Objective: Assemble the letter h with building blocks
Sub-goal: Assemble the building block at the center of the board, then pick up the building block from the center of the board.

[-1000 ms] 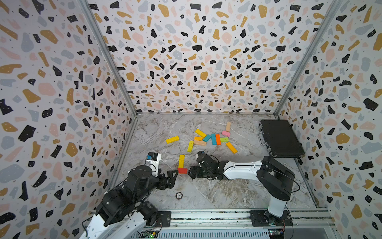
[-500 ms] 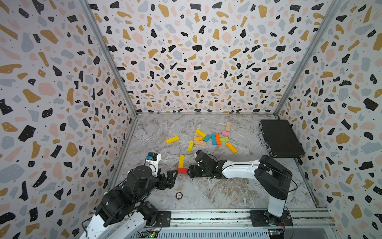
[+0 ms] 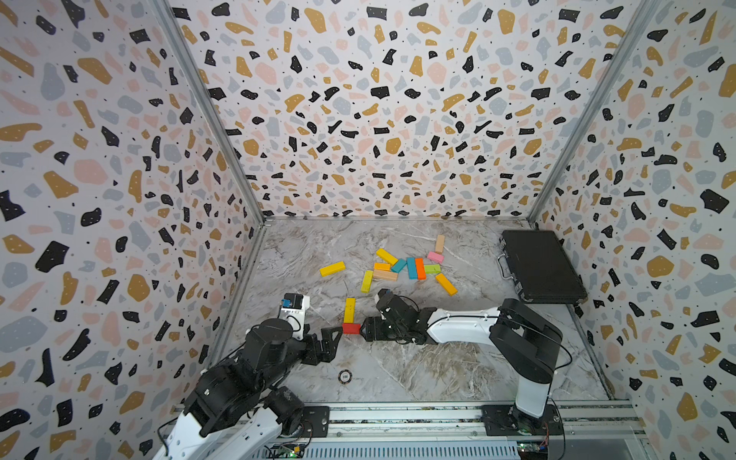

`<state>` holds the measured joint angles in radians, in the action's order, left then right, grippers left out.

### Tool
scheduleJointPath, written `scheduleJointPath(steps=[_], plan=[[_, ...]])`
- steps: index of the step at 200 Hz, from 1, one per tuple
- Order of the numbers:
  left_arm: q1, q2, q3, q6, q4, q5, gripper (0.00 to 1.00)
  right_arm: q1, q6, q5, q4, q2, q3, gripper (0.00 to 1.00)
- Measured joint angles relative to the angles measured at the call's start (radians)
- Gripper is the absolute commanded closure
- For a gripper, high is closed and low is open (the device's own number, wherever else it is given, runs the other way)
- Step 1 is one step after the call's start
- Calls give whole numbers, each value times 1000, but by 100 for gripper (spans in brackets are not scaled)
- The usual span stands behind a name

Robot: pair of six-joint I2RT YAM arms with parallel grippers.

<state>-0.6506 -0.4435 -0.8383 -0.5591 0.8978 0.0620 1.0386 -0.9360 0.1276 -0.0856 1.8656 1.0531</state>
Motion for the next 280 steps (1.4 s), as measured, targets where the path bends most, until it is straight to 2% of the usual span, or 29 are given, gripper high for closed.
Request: scheduleJointPath(steps=[43,77,103,129,135,177,192,224,258,280], plan=[[0,0,0,0,0,0,1,4,-15,-10,-3,0,-1,17],[0,0,0,0,0,1,1,6,-11,-113,27,-42,-34,17],[0,-13,0,0,0,1,1,7,24,-248,57,-174,-116,14],[0,-52,0,0,-5,3,1,-4,96,-353,68,-350,-180,5],[0,-61,0,0,-10,4,1,-11,111,-365,71,-375,-181,1],[0,-101,19,-1,-109,8,1,-77,181,-421,178,-454,-178,1],[0,-124,21,-2,-142,18,1,-89,198,-405,190,-475,-194,1],[23,-292,-3,1,-204,11,1,-103,224,-328,175,-546,-269,4],[117,-564,-31,24,-324,-67,0,-106,238,-250,116,-586,-335,8],[150,-768,-99,57,-348,-76,6,-107,249,-204,109,-597,-363,9]])
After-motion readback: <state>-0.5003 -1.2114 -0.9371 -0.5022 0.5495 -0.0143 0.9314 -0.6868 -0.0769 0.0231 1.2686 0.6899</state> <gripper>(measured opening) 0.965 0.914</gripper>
